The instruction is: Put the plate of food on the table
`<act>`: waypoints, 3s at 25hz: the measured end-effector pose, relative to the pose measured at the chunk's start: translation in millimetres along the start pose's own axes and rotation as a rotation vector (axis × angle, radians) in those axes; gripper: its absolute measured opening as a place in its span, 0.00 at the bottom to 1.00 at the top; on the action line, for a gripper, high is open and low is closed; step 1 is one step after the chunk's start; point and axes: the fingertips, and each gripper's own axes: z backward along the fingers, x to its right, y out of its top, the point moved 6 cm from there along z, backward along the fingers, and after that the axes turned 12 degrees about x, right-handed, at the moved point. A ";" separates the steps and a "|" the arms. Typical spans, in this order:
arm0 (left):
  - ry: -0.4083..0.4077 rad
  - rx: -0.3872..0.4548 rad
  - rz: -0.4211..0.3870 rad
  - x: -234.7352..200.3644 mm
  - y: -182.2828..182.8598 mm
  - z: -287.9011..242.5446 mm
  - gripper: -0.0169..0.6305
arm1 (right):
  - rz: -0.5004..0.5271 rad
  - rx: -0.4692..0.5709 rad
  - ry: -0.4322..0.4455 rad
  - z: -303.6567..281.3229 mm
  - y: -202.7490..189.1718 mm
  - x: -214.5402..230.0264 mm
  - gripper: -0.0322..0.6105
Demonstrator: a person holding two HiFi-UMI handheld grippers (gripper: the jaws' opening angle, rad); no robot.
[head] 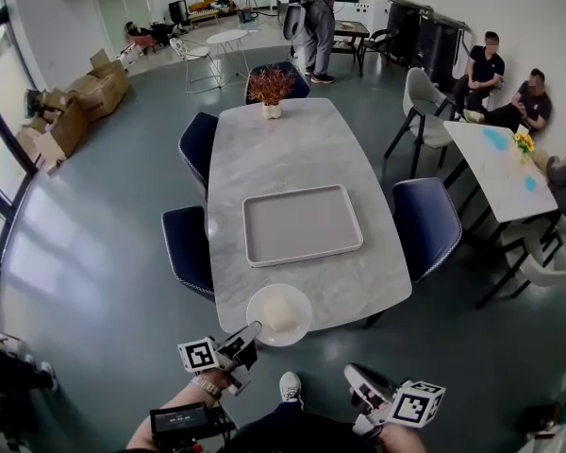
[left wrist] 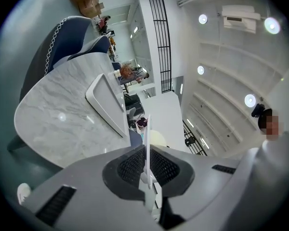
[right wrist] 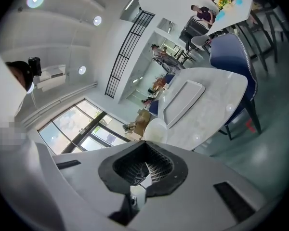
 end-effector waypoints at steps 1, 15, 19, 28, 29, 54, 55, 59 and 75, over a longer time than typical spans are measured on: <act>0.001 -0.007 -0.010 -5.1 8.6 -0.4 0.06 | 0.002 0.002 -0.006 -2.5 -1.3 -0.6 0.06; -0.004 -0.077 -0.043 -34.8 75.1 -10.7 0.06 | -0.004 0.016 -0.048 -15.7 -2.2 -4.6 0.06; 0.008 -0.075 -0.066 -34.1 84.9 -22.0 0.06 | -0.012 -0.001 -0.051 -17.2 7.5 5.3 0.06; -0.025 -0.035 -0.061 -20.2 97.8 -74.0 0.06 | 0.009 -0.049 0.003 -33.1 44.3 13.6 0.06; -0.015 -0.046 -0.064 -21.6 99.6 -79.3 0.06 | 0.017 -0.055 0.003 -32.4 47.2 15.5 0.06; 0.162 0.127 0.032 -90.3 102.3 -240.0 0.06 | -0.023 -0.168 -0.040 -66.0 100.9 79.5 0.06; 0.184 0.139 0.049 -94.4 100.3 -243.0 0.06 | -0.031 -0.170 -0.044 -66.6 102.9 81.7 0.06; 0.259 0.179 0.098 -106.2 91.3 -254.9 0.06 | -0.036 -0.188 -0.041 -69.2 111.5 90.2 0.06; 0.428 0.239 0.192 -129.3 81.8 -275.7 0.07 | -0.047 -0.210 -0.030 -68.8 130.3 113.3 0.06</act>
